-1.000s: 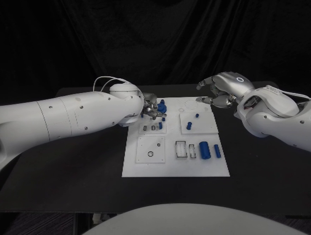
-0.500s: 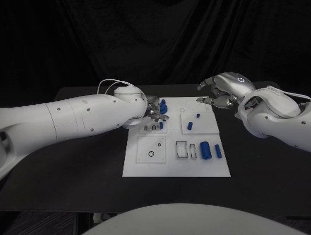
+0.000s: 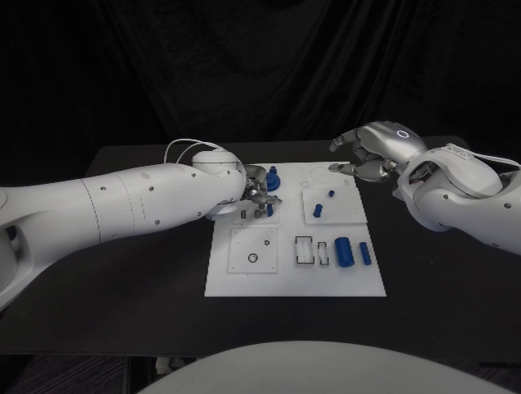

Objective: Assemble the parts on the task board

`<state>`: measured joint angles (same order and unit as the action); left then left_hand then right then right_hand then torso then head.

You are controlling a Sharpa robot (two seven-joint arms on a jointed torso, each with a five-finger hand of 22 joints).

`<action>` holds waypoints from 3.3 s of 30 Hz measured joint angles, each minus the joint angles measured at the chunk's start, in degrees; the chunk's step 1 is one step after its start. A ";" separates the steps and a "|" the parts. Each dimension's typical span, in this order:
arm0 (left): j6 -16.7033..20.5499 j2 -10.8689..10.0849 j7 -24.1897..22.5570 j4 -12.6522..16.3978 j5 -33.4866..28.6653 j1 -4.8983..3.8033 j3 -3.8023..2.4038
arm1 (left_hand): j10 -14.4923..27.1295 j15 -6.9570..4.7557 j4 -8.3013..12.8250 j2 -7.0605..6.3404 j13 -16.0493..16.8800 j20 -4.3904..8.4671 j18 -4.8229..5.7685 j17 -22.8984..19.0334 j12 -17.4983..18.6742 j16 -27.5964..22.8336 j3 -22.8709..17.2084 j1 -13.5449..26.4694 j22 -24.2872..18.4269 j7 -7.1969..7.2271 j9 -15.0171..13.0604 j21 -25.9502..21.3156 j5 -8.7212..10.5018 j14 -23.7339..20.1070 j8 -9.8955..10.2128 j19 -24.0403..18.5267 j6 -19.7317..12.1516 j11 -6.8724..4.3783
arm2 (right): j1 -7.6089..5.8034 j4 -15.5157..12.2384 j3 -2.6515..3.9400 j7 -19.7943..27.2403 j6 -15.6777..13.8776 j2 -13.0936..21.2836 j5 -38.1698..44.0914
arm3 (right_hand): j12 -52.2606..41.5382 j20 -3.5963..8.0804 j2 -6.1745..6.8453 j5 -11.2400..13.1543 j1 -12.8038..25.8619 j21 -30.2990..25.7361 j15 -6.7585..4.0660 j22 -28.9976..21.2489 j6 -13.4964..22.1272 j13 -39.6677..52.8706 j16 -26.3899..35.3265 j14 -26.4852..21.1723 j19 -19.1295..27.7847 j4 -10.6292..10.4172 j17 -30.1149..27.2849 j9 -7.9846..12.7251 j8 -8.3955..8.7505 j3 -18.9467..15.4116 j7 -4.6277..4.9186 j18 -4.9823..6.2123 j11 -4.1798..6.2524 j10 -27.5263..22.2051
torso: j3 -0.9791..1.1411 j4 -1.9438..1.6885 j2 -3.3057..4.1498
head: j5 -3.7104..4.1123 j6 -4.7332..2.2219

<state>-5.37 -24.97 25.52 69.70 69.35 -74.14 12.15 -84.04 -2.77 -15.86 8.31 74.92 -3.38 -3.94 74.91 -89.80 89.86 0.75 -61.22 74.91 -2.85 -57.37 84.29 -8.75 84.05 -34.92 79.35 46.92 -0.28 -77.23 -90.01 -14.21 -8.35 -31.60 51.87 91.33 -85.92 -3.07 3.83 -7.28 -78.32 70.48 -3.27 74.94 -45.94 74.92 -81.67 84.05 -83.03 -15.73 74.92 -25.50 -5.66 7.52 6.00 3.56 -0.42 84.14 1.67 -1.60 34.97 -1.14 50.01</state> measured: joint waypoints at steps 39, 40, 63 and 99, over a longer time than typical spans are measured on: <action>-0.22 1.47 -0.94 -2.66 0.03 1.79 -0.01 | -0.07 -0.41 1.58 -0.41 -0.01 0.21 -0.01 0.03 0.00 0.00 -1.58 -1.84 0.03 0.18 0.07 -0.69 -4.19 0.00 5.38 0.21 2.84 -0.36 | 0.01 0.32 0.00 -0.01 0.77 -0.30 -0.01 | 0.28 0.00 0.00 -0.23 0.00 -0.60 0.00 -0.03 0.00 -0.01 0.48 0.00 0.00 0.02 -0.01 0.12 0.00 -0.02 0.00 0.00 0.00 0.00 | 0.13 0.01 -0.25 | 0.39 0.00; -0.24 1.52 -1.00 -2.71 0.03 1.83 -0.02 | -0.07 -0.41 1.72 -0.40 0.00 0.21 -0.01 0.03 0.00 0.00 -1.73 -1.84 0.03 0.19 0.16 -0.74 -4.40 0.00 5.82 0.21 2.85 -0.36 | 0.01 0.33 0.00 -0.01 0.81 -0.31 -0.01 | 0.44 0.00 0.00 -0.23 0.00 -0.66 0.00 -0.03 0.00 -0.01 0.48 0.00 0.00 0.13 -0.01 0.12 0.00 -0.13 0.00 0.00 0.00 0.00 | 0.13 0.01 -0.24 | 0.41 0.00; 0.34 0.75 -2.73 -2.42 0.02 2.24 -0.07 | 0.10 -1.24 8.42 -5.22 0.03 1.02 -0.01 0.01 0.00 0.00 -16.40 -4.13 0.02 1.11 -1.95 -0.96 -14.30 -0.01 11.79 1.03 7.07 -1.36 | 0.18 0.36 0.00 -0.11 1.51 -0.03 -0.01 | 0.44 0.00 -0.31 -1.16 -0.31 -1.27 0.00 -0.04 -0.61 -0.02 1.15 0.00 0.00 0.33 -0.01 0.29 0.00 0.00 0.20 0.00 0.00 0.00 | 0.12 -0.03 -0.22 | 0.41 0.00; 4.35 -3.01 -2.36 -0.37 0.06 2.55 -0.01 | -0.10 -1.64 8.41 -7.37 0.01 1.42 -0.01 0.00 0.00 0.00 -23.93 1.39 0.00 1.21 -5.17 -1.44 -8.64 -0.01 13.54 1.43 9.01 -1.55 | 1.23 0.73 0.00 -0.24 2.46 0.44 -0.01 | 0.66 0.00 -0.31 -1.14 -0.31 -1.59 0.00 -0.01 -0.61 -0.02 1.15 0.00 0.00 0.49 -0.01 0.33 0.00 -0.16 0.20 0.00 0.00 0.00 | 0.18 -0.35 -0.35 | -0.07 0.00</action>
<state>-1.02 -27.98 23.16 69.33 69.41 -71.59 12.13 -84.14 -4.41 -7.45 0.94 74.93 -1.96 -3.95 74.91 -89.80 89.86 -23.19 -59.83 74.91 -1.64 -62.55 82.85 -17.39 84.05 -21.38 80.79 55.93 -1.83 -76.00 -89.27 -14.21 -8.59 -29.14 52.30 91.32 -85.26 -3.07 3.52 -8.43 -78.63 68.89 -3.27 74.93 -46.55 74.90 -80.51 84.05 -83.03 -15.24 74.90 -25.17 -5.66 7.36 6.21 3.56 -0.42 84.14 1.85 -1.96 34.63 -1.21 50.01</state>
